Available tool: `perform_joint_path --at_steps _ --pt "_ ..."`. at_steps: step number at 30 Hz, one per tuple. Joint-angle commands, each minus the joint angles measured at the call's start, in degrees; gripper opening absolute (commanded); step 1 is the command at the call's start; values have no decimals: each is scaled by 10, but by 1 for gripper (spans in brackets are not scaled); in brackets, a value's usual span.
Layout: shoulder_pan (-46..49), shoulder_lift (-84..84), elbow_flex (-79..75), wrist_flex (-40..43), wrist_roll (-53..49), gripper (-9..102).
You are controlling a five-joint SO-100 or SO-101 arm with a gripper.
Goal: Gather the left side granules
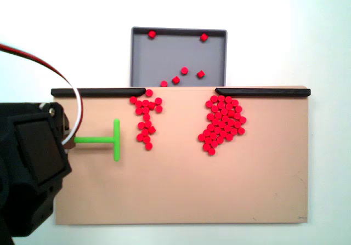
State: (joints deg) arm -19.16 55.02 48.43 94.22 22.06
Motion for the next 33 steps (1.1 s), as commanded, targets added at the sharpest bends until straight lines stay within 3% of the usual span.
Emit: perform_joint_path --at_steps 1,33 --pt "-6 2 -20 -1 -4 0" --pt "-8 -74 -65 -1 -13 0"
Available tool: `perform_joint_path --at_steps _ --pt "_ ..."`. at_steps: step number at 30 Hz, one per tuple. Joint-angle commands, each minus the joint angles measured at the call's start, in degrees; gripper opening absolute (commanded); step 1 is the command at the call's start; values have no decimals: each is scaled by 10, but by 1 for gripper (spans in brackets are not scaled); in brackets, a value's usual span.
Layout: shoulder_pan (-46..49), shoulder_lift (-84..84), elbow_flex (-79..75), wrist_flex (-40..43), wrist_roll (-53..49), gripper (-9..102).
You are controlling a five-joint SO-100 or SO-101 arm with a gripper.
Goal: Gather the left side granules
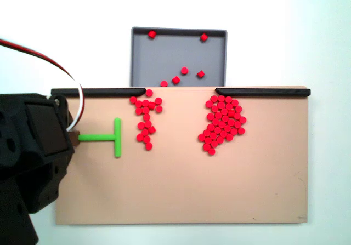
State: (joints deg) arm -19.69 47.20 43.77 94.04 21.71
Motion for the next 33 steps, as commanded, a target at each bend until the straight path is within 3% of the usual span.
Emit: perform_joint_path --at_steps 1,33 --pt "-2 3 -18 1 -11 0" --pt "59 -4 -7 9 -42 0"
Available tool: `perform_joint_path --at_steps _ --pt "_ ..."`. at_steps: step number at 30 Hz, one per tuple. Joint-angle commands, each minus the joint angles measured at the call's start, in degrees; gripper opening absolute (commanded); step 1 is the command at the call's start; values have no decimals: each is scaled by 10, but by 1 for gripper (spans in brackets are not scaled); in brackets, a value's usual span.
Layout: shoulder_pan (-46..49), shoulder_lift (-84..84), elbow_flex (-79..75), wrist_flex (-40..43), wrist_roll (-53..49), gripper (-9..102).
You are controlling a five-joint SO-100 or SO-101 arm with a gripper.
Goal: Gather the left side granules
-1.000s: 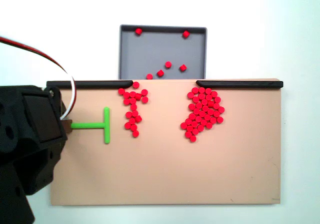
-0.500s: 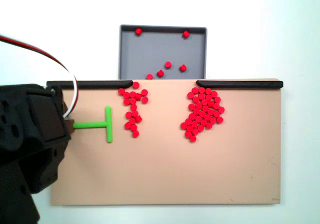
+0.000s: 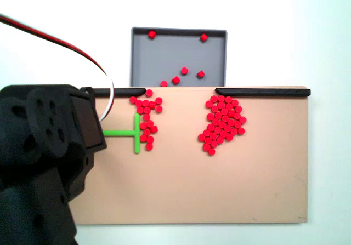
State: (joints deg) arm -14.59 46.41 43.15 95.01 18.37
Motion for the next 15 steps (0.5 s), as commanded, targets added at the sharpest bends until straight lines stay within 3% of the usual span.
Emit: perform_joint_path --at_steps 1,15 --pt "10 4 -1 0 -11 0" --pt "32 2 0 16 -49 0"
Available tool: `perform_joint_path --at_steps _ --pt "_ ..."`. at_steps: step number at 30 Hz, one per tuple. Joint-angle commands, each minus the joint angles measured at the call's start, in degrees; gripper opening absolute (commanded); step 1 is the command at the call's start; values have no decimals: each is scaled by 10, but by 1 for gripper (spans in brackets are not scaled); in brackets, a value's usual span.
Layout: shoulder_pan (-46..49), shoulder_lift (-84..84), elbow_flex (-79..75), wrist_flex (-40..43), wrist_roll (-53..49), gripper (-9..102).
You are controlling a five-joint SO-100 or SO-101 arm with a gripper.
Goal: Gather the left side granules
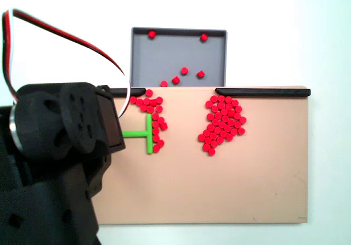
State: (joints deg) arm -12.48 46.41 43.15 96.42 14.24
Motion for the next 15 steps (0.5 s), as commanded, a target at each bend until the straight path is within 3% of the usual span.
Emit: perform_joint_path --at_steps 1,15 --pt "12 2 0 2 -11 0" --pt "40 2 0 2 -43 0"
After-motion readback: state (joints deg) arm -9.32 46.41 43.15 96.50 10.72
